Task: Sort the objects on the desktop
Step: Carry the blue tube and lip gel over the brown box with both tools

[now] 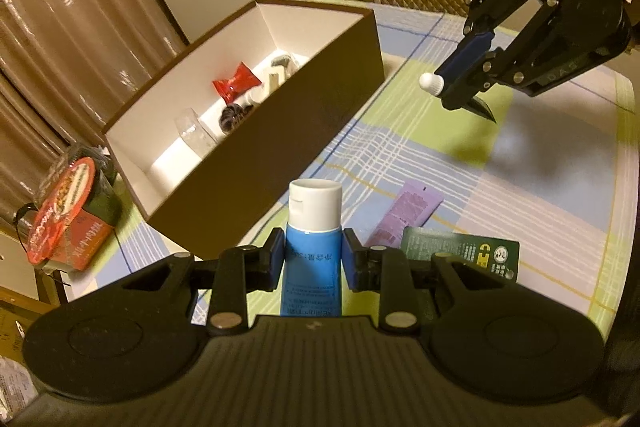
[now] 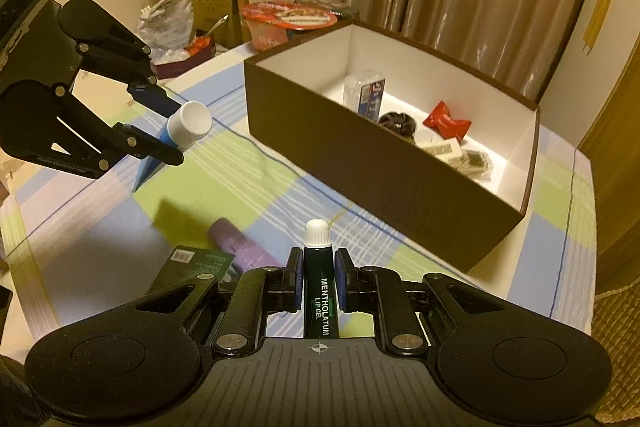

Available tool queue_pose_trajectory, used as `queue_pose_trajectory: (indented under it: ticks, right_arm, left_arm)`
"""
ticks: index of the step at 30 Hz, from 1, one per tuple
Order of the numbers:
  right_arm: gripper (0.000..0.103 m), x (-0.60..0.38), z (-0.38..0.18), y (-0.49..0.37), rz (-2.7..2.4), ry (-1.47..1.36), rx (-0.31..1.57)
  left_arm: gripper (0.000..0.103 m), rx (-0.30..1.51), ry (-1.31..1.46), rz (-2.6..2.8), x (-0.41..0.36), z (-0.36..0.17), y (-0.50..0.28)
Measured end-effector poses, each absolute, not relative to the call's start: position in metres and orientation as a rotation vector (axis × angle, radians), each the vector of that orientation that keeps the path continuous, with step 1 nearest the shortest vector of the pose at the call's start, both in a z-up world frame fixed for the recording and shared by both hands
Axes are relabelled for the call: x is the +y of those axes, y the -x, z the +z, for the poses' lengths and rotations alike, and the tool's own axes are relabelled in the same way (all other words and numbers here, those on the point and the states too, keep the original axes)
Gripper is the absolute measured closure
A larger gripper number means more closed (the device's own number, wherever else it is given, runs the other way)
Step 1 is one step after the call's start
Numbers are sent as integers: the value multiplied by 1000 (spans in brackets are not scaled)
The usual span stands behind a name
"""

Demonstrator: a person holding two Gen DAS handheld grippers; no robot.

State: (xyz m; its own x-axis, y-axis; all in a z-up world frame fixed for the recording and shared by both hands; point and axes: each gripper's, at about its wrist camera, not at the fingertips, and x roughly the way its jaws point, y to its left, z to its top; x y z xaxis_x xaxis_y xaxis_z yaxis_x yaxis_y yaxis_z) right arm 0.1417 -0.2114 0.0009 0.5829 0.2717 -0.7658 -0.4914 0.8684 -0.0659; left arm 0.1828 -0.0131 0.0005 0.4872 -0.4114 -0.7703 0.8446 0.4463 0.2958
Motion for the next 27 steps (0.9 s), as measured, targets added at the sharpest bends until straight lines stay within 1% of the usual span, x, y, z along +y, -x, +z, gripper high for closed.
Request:
queue_pose_trajectory:
  ticks: [15,21,27]
  right_arm:
    - [88,-210,31,-151,453,295,766]
    - [88,-220,52,-165,429,275,712]
    - [88,-231,77,-198,392,241,652]
  left_arm:
    - [78,574,-686,-827,-11,45,-188]
    - [78,524,-659,-817,-18,72,-205]
    - [78,457,-642,-803,-33,102,-238]
